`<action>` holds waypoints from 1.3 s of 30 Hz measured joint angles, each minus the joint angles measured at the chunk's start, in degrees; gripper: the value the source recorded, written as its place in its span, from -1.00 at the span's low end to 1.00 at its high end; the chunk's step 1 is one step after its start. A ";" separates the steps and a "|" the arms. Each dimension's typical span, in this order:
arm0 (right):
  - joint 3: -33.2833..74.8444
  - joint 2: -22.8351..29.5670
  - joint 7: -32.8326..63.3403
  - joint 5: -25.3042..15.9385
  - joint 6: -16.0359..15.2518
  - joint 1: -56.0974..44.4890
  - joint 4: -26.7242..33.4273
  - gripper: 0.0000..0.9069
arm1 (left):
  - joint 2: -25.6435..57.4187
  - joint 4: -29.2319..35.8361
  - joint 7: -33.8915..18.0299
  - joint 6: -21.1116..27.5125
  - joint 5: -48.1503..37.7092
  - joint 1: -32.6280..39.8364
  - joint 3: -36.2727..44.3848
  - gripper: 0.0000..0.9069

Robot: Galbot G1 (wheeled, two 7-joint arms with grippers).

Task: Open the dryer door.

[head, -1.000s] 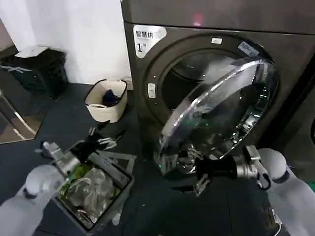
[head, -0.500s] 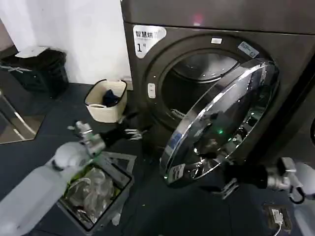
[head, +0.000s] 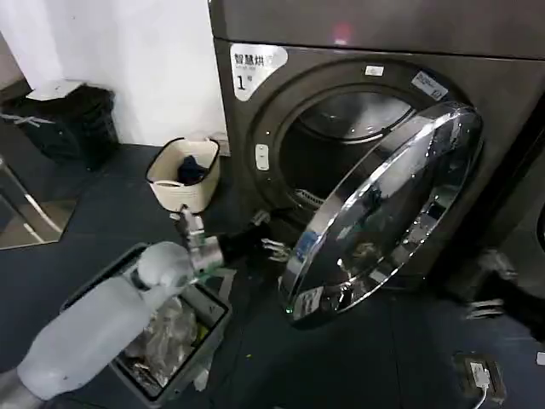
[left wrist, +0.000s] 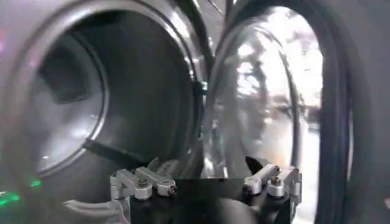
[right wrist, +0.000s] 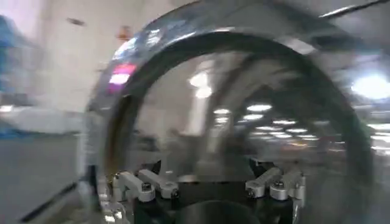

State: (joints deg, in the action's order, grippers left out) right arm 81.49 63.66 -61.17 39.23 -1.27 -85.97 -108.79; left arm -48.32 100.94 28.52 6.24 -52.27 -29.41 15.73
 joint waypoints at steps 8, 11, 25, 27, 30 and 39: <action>11.54 3.62 22.43 0.19 -1.77 -5.42 -2.49 1.00 | -2.02 1.64 0.51 0.56 0.63 1.96 5.32 1.00; 15.81 4.17 30.27 1.03 -4.30 -7.13 -3.43 1.00 | -2.99 2.36 0.36 0.64 1.03 2.57 7.43 1.00; 31.98 1.55 52.77 -1.94 -10.69 -12.05 -1.33 1.00 | -11.93 2.49 -3.56 0.29 3.62 5.45 17.50 1.00; 34.16 1.04 54.00 -2.15 -10.72 -12.58 -0.49 1.00 | -13.65 1.57 -3.80 0.21 3.85 6.36 18.76 1.00; 36.85 0.85 55.32 -3.89 -10.88 -13.45 0.76 1.00 | -16.15 0.14 -4.05 0.20 4.04 7.84 20.46 1.00; 45.57 0.51 56.22 -8.28 -12.75 -16.51 4.59 1.00 | -25.57 -6.48 -4.43 -0.39 4.61 12.42 24.89 1.00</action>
State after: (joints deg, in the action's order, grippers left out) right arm 127.06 64.17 -4.95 30.94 -14.03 -102.48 -104.19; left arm -73.90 94.47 24.09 5.86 -47.66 -16.99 40.62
